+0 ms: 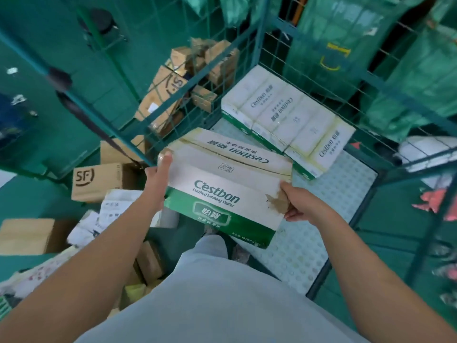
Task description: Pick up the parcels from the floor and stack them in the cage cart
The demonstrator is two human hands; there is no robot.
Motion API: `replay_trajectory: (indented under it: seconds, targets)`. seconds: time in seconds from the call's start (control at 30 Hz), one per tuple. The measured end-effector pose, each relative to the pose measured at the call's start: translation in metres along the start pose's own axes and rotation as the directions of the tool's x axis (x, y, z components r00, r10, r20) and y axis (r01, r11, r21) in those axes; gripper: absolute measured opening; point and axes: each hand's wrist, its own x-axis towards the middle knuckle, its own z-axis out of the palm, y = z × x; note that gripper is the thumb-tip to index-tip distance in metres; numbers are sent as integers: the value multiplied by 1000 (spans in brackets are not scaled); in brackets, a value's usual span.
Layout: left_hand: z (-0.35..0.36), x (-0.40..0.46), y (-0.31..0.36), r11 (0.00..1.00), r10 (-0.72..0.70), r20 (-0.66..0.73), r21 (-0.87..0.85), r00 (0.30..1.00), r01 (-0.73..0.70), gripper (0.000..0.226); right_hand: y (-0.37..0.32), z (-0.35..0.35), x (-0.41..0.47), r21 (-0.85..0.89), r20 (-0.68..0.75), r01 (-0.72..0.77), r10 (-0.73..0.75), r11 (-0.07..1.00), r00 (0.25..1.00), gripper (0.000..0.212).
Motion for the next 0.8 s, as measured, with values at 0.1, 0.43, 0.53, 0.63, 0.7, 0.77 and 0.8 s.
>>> replay_trajectory:
  seconds: [0.1, 0.43, 0.53, 0.63, 0.7, 0.77, 0.8]
  targets:
    - [23, 22, 15, 997, -7, 44, 76, 999, 4, 69, 11, -9, 3, 104, -42, -36, 41, 994, 998, 56]
    - [109, 68, 52, 972, -23, 291, 229, 956, -46, 102, 50, -17, -8, 436, -91, -99, 154, 895, 984, 42]
    - [142, 64, 58, 955, -39, 365, 288, 930, -72, 96, 75, -15, -11, 479, -112, -124, 201, 869, 973, 44]
    - [171, 61, 61, 930, -53, 425, 352, 903, -111, 70, 94, -11, -15, 502, -135, -151, 250, 852, 959, 45]
    - [191, 58, 62, 911, -58, 459, 388, 887, -141, 68, 107, -8, -13, 553, -156, -145, 273, 820, 949, 48]
    - [212, 55, 61, 899, -45, 483, 400, 874, -176, 64, 121, -8, -11, 632, -149, -136, 292, 763, 945, 47]
    - [220, 53, 61, 894, -40, 496, 405, 867, -191, 65, 128, -9, -9, 670, -137, -132, 296, 731, 945, 45]
